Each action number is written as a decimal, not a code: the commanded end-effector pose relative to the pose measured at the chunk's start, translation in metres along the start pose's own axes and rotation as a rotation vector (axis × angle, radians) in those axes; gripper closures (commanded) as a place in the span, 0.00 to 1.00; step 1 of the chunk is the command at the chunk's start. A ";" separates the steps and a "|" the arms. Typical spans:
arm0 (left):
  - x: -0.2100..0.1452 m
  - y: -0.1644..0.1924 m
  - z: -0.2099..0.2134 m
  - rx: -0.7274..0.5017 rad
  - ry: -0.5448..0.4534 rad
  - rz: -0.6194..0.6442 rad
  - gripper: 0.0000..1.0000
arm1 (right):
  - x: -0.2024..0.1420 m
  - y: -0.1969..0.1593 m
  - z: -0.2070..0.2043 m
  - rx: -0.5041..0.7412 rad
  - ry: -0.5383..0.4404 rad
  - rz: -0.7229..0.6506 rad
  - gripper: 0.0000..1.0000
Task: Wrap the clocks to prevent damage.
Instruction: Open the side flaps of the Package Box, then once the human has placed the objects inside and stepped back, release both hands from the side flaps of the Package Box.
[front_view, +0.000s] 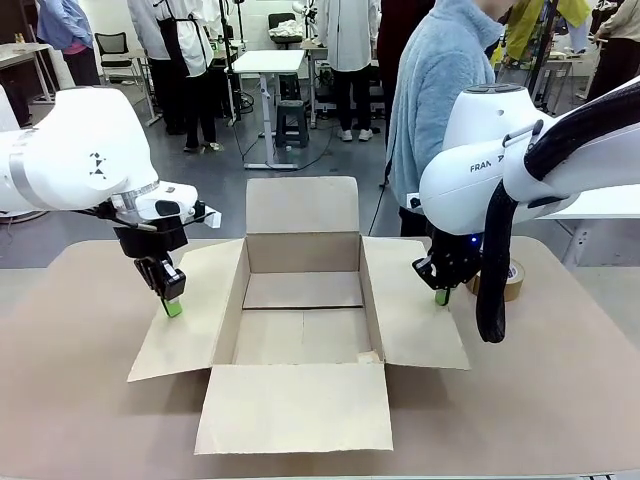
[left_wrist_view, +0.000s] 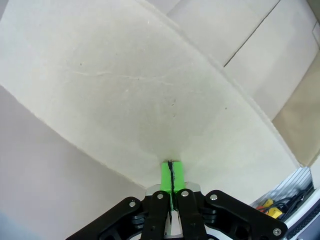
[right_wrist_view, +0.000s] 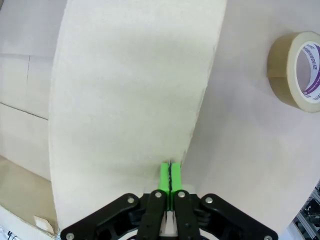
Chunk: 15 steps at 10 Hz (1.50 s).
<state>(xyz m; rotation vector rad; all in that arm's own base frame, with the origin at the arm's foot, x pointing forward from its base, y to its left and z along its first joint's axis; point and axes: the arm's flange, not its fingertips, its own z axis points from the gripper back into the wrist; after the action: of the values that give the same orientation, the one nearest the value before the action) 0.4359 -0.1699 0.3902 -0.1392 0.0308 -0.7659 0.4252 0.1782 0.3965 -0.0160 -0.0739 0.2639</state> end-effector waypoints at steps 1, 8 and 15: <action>0.002 0.002 -0.008 0.014 0.029 0.013 1.00 | 0.003 -0.002 0.002 0.017 0.012 -0.001 0.99; 0.001 0.002 -0.010 -0.007 0.021 -0.001 1.00 | 0.000 0.000 0.000 0.001 0.001 0.006 0.99; 0.001 0.002 -0.010 -0.007 0.021 -0.001 1.00 | 0.000 0.000 0.000 0.001 0.001 0.006 0.99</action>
<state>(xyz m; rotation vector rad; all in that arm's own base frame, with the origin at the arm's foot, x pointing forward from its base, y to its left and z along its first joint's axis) 0.4371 -0.1708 0.3804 -0.1297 0.0536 -0.7681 0.4252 0.1777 0.3965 -0.0152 -0.0722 0.2914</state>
